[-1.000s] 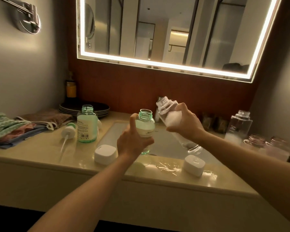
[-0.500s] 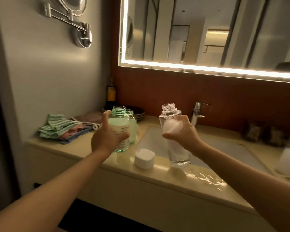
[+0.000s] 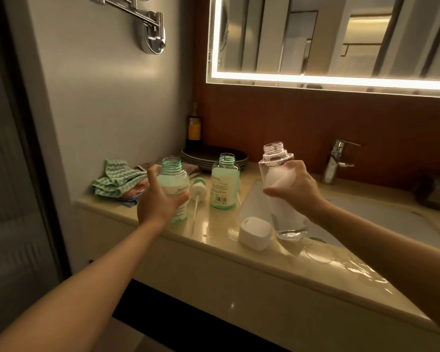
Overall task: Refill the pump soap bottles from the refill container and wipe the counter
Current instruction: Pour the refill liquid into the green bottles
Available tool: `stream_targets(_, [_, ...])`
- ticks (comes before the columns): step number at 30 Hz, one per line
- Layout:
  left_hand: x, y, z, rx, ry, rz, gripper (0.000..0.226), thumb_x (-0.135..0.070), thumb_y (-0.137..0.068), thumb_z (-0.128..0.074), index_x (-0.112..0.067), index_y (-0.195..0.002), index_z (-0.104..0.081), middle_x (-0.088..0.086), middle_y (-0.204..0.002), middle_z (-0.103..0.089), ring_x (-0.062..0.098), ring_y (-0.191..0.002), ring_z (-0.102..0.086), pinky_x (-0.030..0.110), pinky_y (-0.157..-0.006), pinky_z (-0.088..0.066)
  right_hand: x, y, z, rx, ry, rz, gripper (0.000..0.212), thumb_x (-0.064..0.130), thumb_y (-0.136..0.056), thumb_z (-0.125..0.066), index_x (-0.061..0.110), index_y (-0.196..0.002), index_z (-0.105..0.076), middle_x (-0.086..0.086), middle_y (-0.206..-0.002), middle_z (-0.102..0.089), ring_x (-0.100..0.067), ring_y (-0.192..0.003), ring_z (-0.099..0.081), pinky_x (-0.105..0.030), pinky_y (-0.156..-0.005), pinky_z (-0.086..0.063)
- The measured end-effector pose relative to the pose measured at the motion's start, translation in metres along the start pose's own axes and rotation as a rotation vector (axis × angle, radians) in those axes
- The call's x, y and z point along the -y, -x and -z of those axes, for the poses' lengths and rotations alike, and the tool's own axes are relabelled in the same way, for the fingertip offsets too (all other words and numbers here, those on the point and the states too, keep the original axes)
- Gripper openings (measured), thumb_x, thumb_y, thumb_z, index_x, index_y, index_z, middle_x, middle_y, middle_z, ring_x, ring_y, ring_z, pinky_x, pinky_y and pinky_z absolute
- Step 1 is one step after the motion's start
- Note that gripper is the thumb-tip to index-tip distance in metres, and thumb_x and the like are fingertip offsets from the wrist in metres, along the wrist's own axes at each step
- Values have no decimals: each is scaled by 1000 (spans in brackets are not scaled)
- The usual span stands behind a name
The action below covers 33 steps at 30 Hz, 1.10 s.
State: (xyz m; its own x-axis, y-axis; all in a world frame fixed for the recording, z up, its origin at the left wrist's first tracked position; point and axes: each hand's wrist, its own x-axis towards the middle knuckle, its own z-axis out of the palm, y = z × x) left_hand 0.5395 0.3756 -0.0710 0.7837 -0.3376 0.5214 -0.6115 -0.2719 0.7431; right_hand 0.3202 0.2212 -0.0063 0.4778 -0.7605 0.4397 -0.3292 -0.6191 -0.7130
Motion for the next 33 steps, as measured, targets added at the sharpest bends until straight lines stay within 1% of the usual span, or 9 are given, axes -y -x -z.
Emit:
stream_targets(4, [8,-8,-8,60,7,-21,87,-44,-68,-76,-24,-134,-24,11,-132,-49,32,-113,-52,40,-76,-46,-1,-4,-2,3,9,-1,76,24,-66,-82,14,-126,-38,-13,-119,-47,-22,-98,-45,-36,-79,-49])
stream_targets(6, [6,-8,-10,22,10,-69,93,-58,-65,-70,-22,-138,-23,14,-140,-40,32,-123,-43,46,-87,-46,-1,-6,-2,6,16,-2,76,25,-66,-82,14,-127,-38,-13,-119,-47,-22,-98,-45,-36,-80,-48])
stream_targets(8, [-2,-4,-11,-144,-18,-208,91,-69,-70,-57,-19,-139,-25,18,-145,-29,33,-131,-33,49,-99,-40,0,-6,-2,13,13,-1,76,25,-66,-81,14,-127,-37,-12,-118,-46,-21,-99,-45,-35,-81,-48])
stream_targets(10, [-15,0,-13,-282,-73,-440,77,-65,-79,-49,-17,-136,-28,20,-145,-27,30,-131,-31,43,-103,-34,0,-7,-2,18,6,0,76,25,-66,-81,15,-127,-37,-10,-117,-45,-21,-99,-44,-34,-80,-47])
stream_targets(13, [-35,6,-24,-190,-70,-650,64,-54,-84,-50,-18,-133,-30,15,-141,-32,25,-125,-37,31,-93,-41,0,-7,-2,26,0,-3,76,25,-67,-81,15,-127,-37,-6,-112,-43,-21,-98,-44,-33,-79,-47])
stream_targets(17, [-59,17,-46,61,38,-479,71,-35,-80,-69,-18,-136,-29,13,-138,-38,28,-116,-48,40,-81,-53,0,-8,-4,16,9,-1,76,26,-67,-81,15,-128,-37,-4,-108,-40,-20,-97,-44,-33,-78,-46])
stream_targets(21, [-65,5,-68,154,132,-186,90,-31,-74,-75,-18,-143,-17,11,-147,-26,28,-130,-35,37,-95,-40,0,-8,-8,29,-3,26,74,24,-67,-80,14,-127,-37,-3,-107,-39,-21,-97,-45,-36,-81,-50])
stream_targets(26, [-64,-14,-96,217,211,49,107,-36,-66,-81,-22,-145,-9,14,-146,-27,29,-132,-32,40,-100,-36,0,-8,-9,39,2,61,73,24,-67,-81,13,-125,-37,-2,-106,-40,-20,-96,-45,-31,-76,-48])
stream_targets(33, [-74,-16,-114,194,126,105,102,-28,-65,-82,-22,-141,-15,16,-128,-46,30,-113,-50,38,-87,-44,-3,-5,-6,14,-16,51,74,25,-66,-81,13,-124,-37,-1,-105,-41,-20,-96,-45,-34,-78,-47])
